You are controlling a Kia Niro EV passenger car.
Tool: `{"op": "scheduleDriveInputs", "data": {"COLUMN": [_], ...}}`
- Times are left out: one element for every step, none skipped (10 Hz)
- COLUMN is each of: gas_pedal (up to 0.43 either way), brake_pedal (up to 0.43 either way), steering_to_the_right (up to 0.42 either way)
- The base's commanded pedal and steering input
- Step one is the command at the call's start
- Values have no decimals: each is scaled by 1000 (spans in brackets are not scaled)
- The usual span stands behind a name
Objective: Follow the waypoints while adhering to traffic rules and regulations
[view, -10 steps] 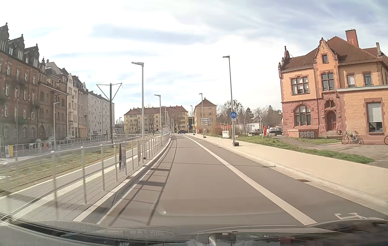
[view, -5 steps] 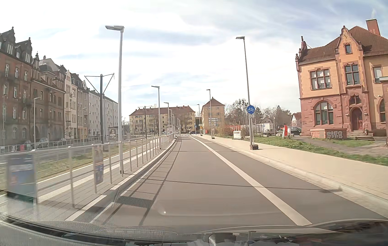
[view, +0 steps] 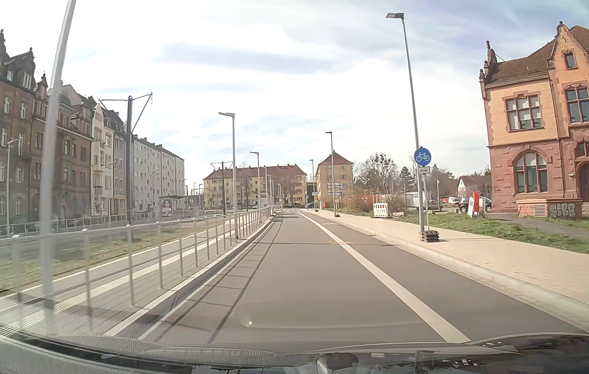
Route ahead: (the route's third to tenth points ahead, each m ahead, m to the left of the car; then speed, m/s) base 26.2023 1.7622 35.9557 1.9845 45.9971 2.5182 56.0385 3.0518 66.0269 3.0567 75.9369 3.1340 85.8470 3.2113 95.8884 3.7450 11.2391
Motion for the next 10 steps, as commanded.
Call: {"op": "scheduleDriveInputs", "data": {"gas_pedal": [130, 118, 118, 110, 110, 98, 87, 87, 87, 67], "brake_pedal": [0, 0, 0, 0, 0, 0, 0, 0, 0, 0], "steering_to_the_right": [-17, -15, -13, -9, -7, -7, -7, -7, -7, -7]}}
